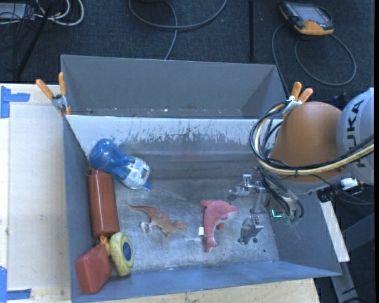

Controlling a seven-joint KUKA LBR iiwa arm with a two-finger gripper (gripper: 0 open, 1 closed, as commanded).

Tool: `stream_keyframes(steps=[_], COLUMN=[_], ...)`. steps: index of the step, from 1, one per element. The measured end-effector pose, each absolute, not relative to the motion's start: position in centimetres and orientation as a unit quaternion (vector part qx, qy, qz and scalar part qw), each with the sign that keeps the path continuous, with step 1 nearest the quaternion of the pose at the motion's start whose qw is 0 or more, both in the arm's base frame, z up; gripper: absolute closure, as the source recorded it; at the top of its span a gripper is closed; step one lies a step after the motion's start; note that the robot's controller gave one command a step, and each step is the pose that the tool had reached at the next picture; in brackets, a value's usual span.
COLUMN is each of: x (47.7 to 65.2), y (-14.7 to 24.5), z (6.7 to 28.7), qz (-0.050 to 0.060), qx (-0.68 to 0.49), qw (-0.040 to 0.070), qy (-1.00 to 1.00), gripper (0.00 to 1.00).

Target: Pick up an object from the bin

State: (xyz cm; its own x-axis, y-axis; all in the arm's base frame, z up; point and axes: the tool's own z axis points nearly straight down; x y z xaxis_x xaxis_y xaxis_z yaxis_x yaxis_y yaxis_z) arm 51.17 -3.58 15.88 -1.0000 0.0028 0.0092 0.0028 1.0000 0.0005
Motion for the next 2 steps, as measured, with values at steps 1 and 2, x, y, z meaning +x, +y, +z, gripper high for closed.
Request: stream_keyframes(steps=[1, 2], x=[51.3, 53.4], y=[-3.6, -2.5], z=[16.2, 11.1], qz=[0.000, 0.001], qx=[-0.001, 0.133], qw=[0.001, -0.003], qy=[-1.000, -0.991], gripper=[0.00, 0.00])
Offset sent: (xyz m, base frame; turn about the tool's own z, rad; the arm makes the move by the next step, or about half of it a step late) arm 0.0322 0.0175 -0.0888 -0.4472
